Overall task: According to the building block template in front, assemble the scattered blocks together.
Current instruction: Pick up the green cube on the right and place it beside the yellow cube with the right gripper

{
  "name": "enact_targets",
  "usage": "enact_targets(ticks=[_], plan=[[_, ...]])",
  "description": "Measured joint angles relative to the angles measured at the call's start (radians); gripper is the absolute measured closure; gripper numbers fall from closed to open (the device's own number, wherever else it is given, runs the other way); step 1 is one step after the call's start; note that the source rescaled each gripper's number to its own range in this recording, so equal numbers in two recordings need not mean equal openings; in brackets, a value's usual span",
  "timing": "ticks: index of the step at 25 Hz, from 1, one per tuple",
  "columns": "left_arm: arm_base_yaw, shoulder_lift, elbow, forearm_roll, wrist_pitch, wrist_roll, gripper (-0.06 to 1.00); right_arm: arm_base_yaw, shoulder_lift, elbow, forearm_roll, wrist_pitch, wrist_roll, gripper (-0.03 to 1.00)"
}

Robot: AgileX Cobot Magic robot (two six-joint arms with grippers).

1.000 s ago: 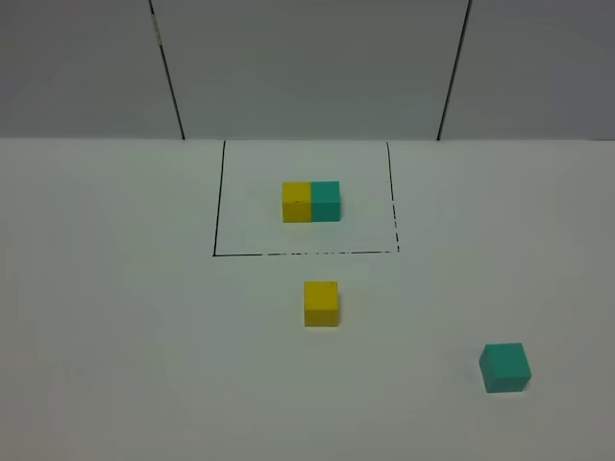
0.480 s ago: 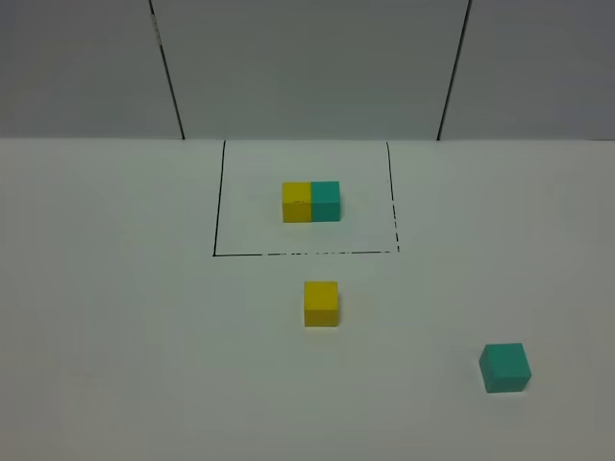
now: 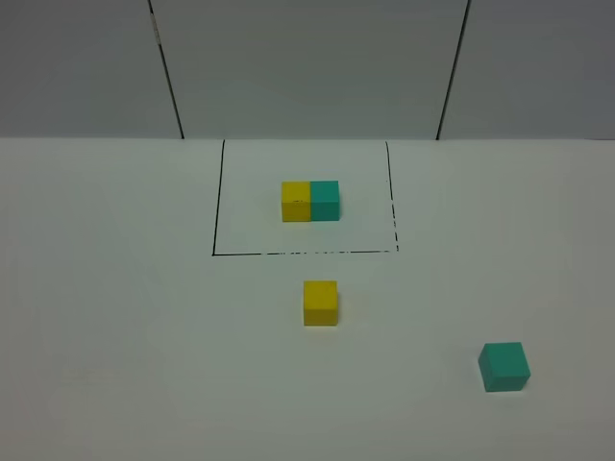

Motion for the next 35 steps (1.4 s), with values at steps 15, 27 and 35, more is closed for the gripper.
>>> enact_targets(ticks=[15, 27, 35], plan=[[0.0, 0.0, 0.0, 0.0, 0.0, 0.0, 0.31, 0.066, 0.99, -0.289, 0.202, -0.141, -0.118, -0.03], [0.0, 0.0, 0.0, 0.0, 0.0, 0.0, 0.31, 0.31, 1.28, -0.367, -0.077, -0.241, 0.178, -0.03], [0.0, 0.0, 0.0, 0.0, 0.0, 0.0, 0.31, 0.311, 1.339, -0.367, -0.098, -0.306, 0.209, -0.03]])
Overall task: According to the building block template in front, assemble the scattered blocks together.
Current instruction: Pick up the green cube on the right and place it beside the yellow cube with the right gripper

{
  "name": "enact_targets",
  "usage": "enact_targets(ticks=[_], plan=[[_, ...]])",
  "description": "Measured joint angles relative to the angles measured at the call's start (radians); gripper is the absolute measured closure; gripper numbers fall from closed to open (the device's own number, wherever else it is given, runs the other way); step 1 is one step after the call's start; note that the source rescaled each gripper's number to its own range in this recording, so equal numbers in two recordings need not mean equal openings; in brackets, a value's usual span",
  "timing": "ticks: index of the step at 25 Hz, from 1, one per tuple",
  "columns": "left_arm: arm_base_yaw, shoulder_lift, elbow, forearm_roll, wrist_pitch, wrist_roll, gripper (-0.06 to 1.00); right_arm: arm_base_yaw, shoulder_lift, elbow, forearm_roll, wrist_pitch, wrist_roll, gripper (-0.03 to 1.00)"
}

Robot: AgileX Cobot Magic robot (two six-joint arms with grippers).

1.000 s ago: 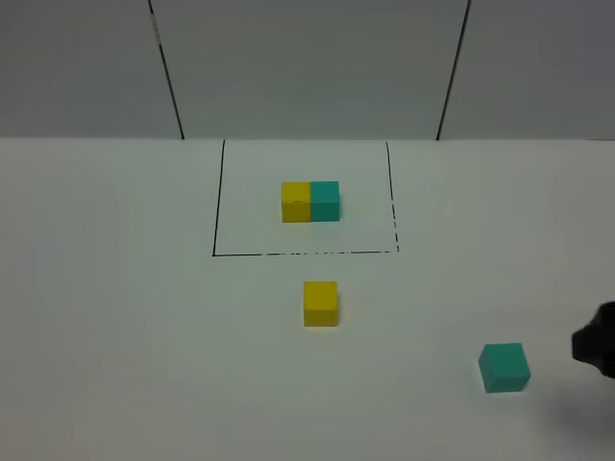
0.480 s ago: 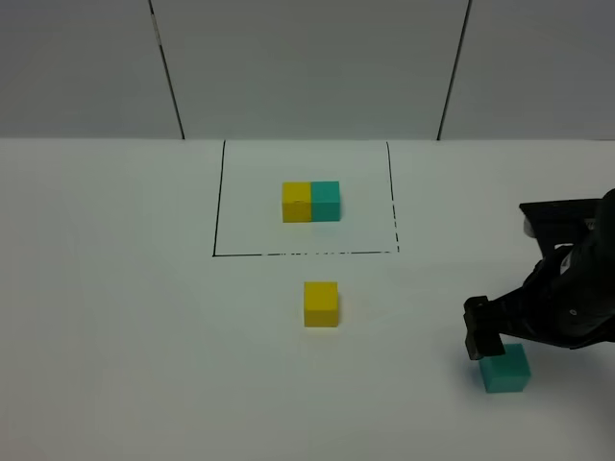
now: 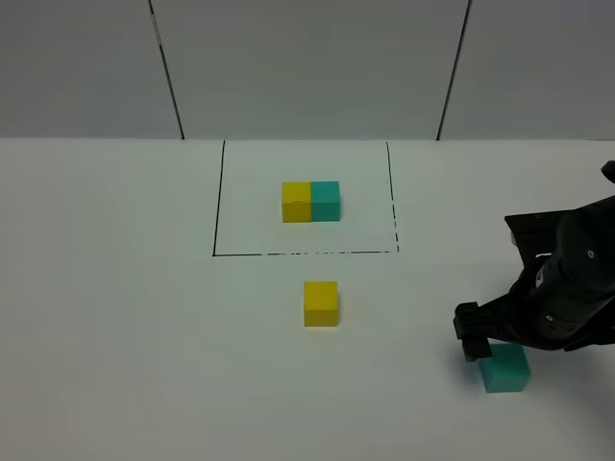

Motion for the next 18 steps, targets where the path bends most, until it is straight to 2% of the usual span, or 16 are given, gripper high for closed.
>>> enact_targets(ticks=[18], plan=[[0.0, 0.0, 0.0, 0.0, 0.0, 0.0, 0.31, 0.0, 0.127, -0.001, -0.008, -0.053, 0.0, -0.03]])
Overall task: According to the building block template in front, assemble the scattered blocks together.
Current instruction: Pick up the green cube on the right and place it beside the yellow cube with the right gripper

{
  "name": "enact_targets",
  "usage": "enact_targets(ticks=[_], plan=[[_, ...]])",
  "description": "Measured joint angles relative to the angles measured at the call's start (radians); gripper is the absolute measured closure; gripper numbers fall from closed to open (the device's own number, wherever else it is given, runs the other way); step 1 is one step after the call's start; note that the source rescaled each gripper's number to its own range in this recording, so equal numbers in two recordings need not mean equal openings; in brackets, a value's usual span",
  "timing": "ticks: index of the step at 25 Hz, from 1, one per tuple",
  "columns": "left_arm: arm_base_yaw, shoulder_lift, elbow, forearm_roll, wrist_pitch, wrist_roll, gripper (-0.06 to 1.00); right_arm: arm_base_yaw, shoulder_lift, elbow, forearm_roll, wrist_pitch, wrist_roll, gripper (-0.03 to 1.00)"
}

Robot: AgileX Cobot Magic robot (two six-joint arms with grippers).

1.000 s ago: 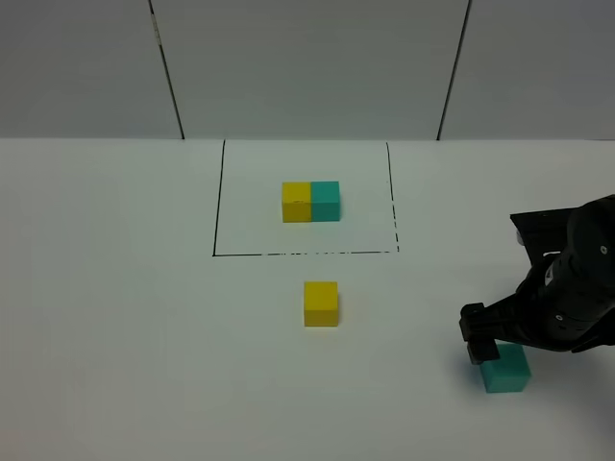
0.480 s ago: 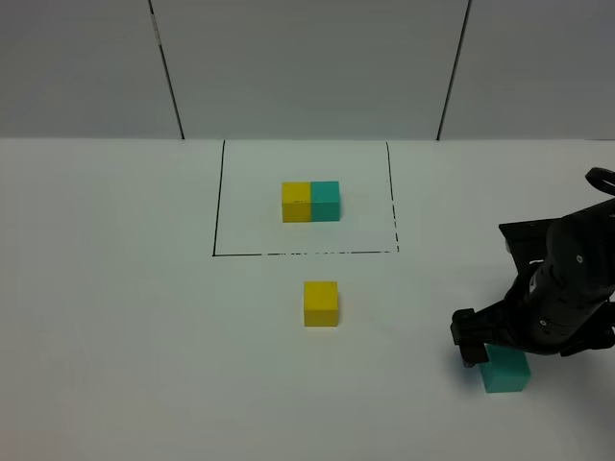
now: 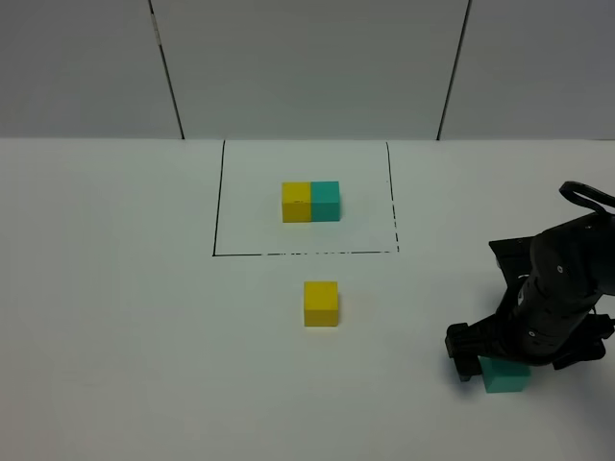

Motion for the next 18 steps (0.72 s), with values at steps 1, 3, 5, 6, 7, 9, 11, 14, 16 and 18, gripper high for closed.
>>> enact_targets(ticks=[1, 3, 5, 6, 7, 9, 11, 14, 16, 18], plan=[[0.0, 0.0, 0.0, 0.0, 0.0, 0.0, 0.31, 0.0, 0.004, 0.0, 0.0, -0.001, 0.0, -0.03], [0.0, 0.0, 0.0, 0.0, 0.0, 0.0, 0.31, 0.0, 0.014, 0.0, 0.0, -0.008, 0.0, -0.03], [0.0, 0.0, 0.0, 0.0, 0.0, 0.0, 0.31, 0.0, 0.024, 0.0, 0.0, -0.009, -0.001, -0.03], [0.0, 0.0, 0.0, 0.0, 0.0, 0.0, 0.31, 0.0, 0.031, 0.0, 0.0, -0.01, -0.001, -0.03], [0.0, 0.0, 0.0, 0.0, 0.0, 0.0, 0.31, 0.0, 0.038, 0.0, 0.0, -0.013, -0.001, -0.03], [0.0, 0.0, 0.0, 0.0, 0.0, 0.0, 0.31, 0.0, 0.05, 0.0, 0.0, -0.014, -0.001, -0.03], [0.0, 0.0, 0.0, 0.0, 0.0, 0.0, 0.31, 0.0, 0.062, 0.0, 0.001, -0.015, -0.001, -0.03], [0.0, 0.0, 0.0, 0.0, 0.0, 0.0, 0.31, 0.0, 0.062, 0.0, 0.0, -0.024, -0.001, -0.01], [0.0, 0.0, 0.0, 0.0, 0.0, 0.0, 0.31, -0.005, 0.062, 0.0, 0.0, -0.036, -0.001, 0.01], [0.0, 0.0, 0.0, 0.0, 0.0, 0.0, 0.31, -0.007, 0.062, 0.0, 0.0, -0.045, -0.001, 0.04]])
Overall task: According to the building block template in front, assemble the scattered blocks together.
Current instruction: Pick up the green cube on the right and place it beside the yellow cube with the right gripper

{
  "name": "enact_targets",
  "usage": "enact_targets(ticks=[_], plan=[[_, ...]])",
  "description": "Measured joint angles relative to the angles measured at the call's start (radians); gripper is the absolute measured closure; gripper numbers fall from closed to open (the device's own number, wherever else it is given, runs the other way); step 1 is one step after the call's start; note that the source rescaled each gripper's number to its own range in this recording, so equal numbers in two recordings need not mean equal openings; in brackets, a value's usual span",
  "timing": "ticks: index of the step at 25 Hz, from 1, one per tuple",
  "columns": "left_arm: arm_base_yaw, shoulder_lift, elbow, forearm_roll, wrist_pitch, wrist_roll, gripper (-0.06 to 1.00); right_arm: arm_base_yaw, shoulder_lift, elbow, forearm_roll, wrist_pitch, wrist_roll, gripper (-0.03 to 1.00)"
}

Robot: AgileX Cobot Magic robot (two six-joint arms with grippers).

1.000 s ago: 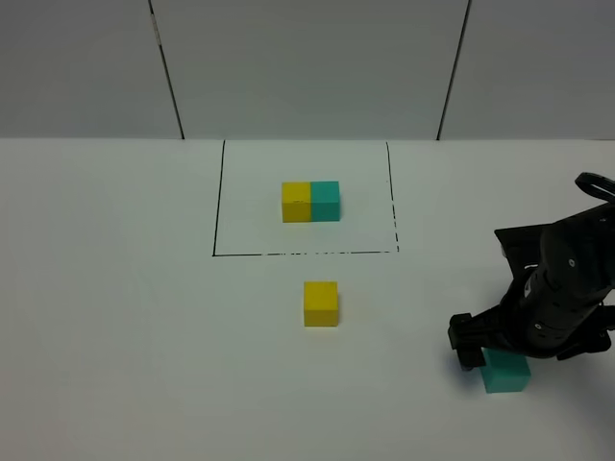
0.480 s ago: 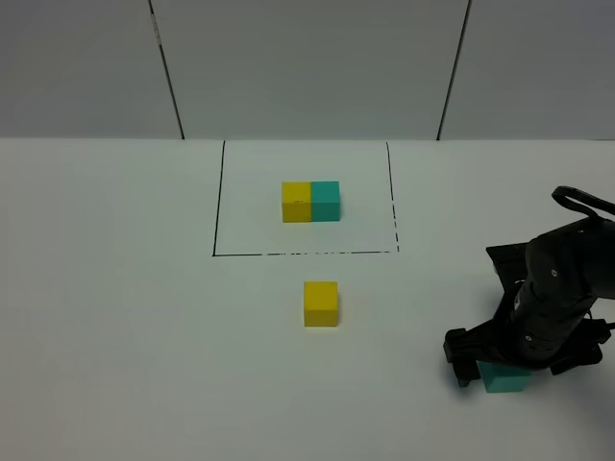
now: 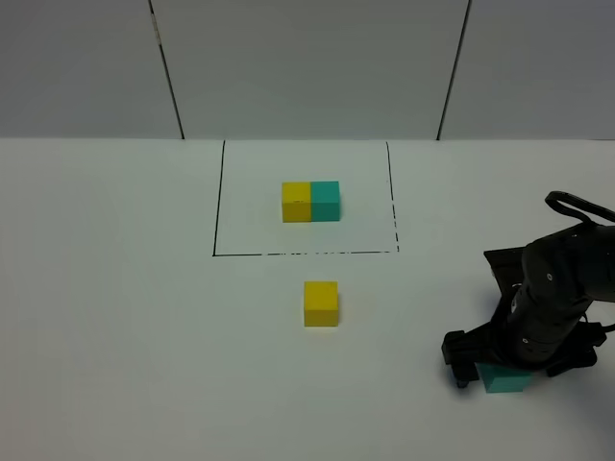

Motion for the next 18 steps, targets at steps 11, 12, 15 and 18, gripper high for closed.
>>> enact_targets(ticks=[11, 12, 15, 18], plan=[[0.0, 0.0, 0.0, 0.0, 0.0, 0.0, 0.31, 0.0, 0.0, 0.0, 0.007, 0.007, 0.002, 0.33], [0.0, 0.0, 0.0, 0.0, 0.0, 0.0, 0.31, 0.0, 0.0, 0.0, 0.009, 0.015, 0.002, 0.38], [0.0, 0.0, 0.0, 0.0, 0.0, 0.0, 0.31, 0.0, 0.0, 0.0, 0.011, 0.031, 0.002, 0.64], [0.0, 0.0, 0.0, 0.0, 0.0, 0.0, 0.31, 0.0, 0.001, 0.0, 0.011, 0.046, 0.002, 0.97]])
